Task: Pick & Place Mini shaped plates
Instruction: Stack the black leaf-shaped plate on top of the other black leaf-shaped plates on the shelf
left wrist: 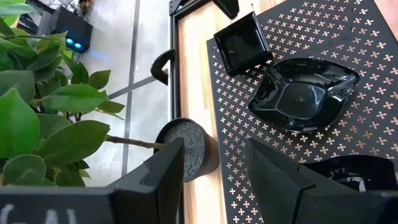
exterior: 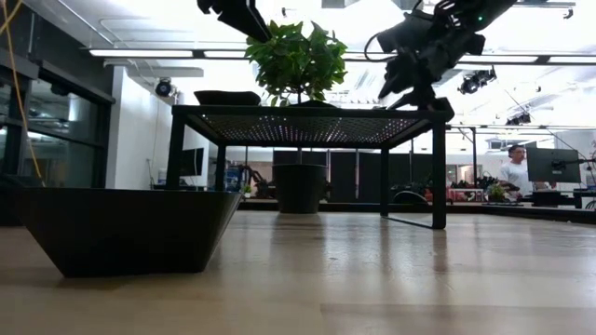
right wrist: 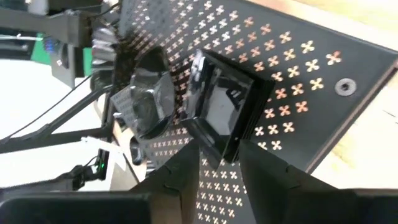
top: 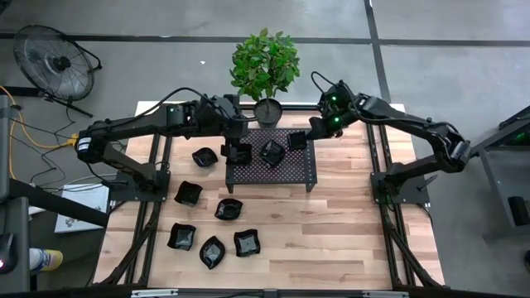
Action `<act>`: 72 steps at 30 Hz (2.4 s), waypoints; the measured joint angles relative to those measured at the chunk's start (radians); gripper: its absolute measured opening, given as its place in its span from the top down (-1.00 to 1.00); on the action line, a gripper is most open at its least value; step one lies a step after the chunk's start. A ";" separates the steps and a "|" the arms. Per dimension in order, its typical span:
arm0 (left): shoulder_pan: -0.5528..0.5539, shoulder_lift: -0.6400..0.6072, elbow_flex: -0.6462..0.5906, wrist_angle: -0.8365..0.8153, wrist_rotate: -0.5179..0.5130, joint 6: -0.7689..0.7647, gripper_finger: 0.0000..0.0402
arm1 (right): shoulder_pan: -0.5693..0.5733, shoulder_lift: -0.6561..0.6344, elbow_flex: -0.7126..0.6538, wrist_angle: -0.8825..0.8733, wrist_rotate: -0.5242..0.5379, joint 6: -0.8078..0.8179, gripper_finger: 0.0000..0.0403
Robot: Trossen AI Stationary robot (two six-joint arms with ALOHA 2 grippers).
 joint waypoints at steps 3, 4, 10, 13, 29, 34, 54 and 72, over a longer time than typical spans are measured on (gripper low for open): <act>0.002 0.000 0.000 -0.024 -0.001 -0.021 0.18 | -0.017 -0.022 0.000 -0.002 -0.013 -0.022 0.42; 0.002 0.000 0.000 -0.040 -0.002 -0.029 0.18 | -0.025 -0.033 0.000 -0.001 -0.014 -0.030 0.42; 0.002 0.000 0.000 -0.078 -0.025 -0.046 0.18 | -0.048 -0.088 0.000 0.008 0.018 -0.058 0.43; 0.002 0.000 0.000 -0.075 -0.026 -0.065 0.18 | -0.029 -0.085 0.000 0.006 0.046 -0.082 0.48; 0.002 0.000 0.000 -0.083 -0.027 -0.097 0.18 | 0.074 -0.055 0.000 -0.021 0.240 -0.084 0.99; 0.002 0.000 0.000 -0.126 -0.035 -0.097 0.18 | 0.095 -0.044 0.000 -0.021 0.263 -0.079 0.99; 0.226 -0.135 -0.199 -0.247 0.109 -0.256 0.18 | 0.041 -0.329 0.000 -0.092 0.367 -0.103 1.00; 0.690 -0.038 -0.540 -0.231 0.495 -0.336 0.18 | 0.041 -0.422 0.000 -0.169 0.244 -0.231 1.00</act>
